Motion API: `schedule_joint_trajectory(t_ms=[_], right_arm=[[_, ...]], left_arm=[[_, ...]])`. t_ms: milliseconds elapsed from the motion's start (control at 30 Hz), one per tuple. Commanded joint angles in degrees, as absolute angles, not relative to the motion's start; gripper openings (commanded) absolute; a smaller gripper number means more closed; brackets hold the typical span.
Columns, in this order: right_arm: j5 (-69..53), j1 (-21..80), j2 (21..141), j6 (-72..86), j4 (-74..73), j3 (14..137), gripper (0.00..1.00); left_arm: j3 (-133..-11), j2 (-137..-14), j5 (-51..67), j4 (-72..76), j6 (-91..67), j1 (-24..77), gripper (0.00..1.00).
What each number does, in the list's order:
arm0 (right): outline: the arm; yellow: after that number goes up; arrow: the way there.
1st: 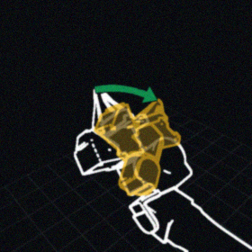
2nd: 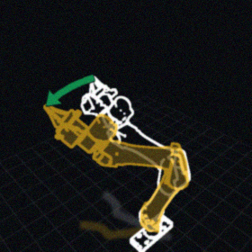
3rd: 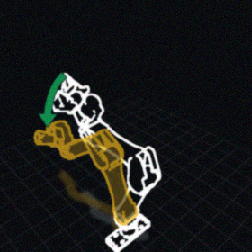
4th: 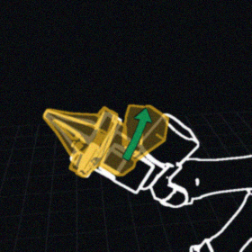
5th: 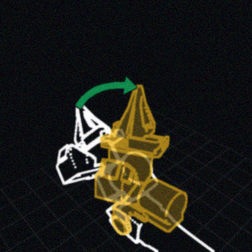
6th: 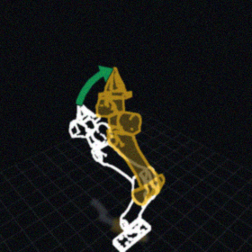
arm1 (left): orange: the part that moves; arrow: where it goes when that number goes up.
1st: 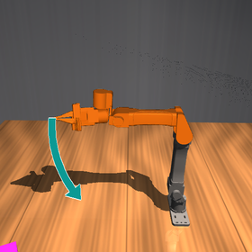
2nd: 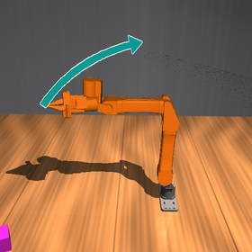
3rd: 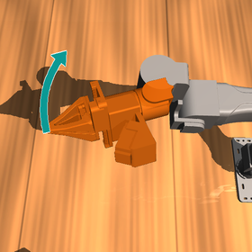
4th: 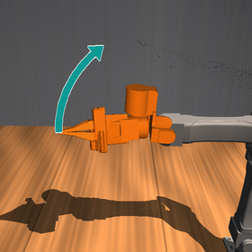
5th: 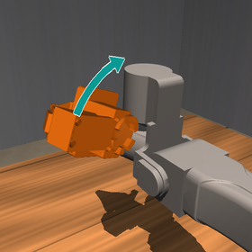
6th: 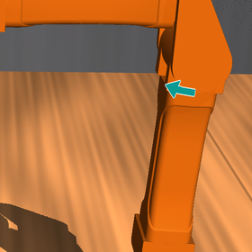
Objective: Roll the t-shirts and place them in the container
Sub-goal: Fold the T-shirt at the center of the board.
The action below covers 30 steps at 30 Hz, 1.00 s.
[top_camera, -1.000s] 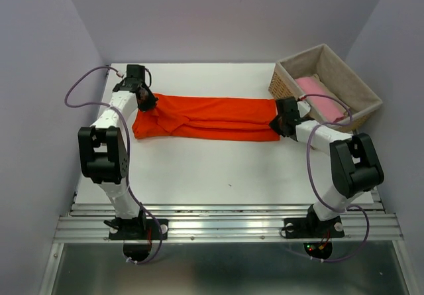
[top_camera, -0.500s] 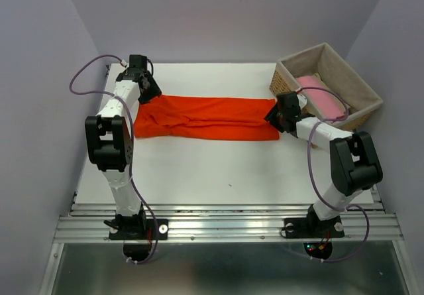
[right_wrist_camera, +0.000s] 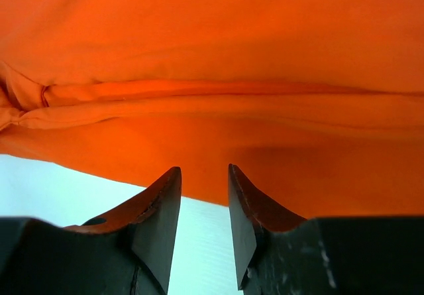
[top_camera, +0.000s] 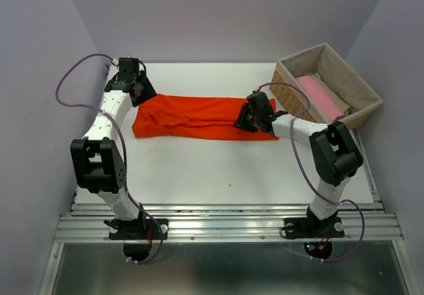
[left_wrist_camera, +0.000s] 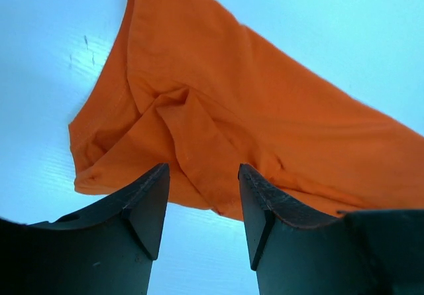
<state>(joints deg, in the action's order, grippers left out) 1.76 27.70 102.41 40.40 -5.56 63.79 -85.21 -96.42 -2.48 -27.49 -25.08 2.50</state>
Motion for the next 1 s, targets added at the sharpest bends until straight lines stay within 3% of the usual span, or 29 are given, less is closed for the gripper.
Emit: schedule_joint_trajectory(t_ms=[0, 200, 333, 533, 667, 967], right_arm=[[-2.3, 28.0, 106.5, 38.0, -5.1, 69.5, 0.40], [1.6, 28.0, 112.1, 37.3, -6.4, 75.5, 0.39], [2.8, 27.5, 114.6, 37.2, -7.9, 78.3, 0.39], [3.4, 27.5, 112.4, 36.8, -8.0, 77.8, 0.40], [3.3, 27.5, 110.7, 36.8, -7.9, 76.8, 0.40], [2.0, 27.5, 109.0, 37.0, -7.9, 74.9, 0.40]], left_arm=[[-79.3, -95.8, 2.4, -26.6, -23.7, 2.6, 0.57], [-74.8, -97.5, 7.2, -24.6, -23.6, 2.7, 0.58], [-74.3, -99.2, 6.3, -24.5, -23.6, 2.7, 0.71], [-74.3, -101.7, 4.7, -23.1, -24.3, 2.7, 0.73], [-75.0, -103.8, 4.0, -21.0, -25.3, 2.7, 0.72], [-75.9, -106.2, 4.0, -18.1, -27.5, 2.8, 0.56]])
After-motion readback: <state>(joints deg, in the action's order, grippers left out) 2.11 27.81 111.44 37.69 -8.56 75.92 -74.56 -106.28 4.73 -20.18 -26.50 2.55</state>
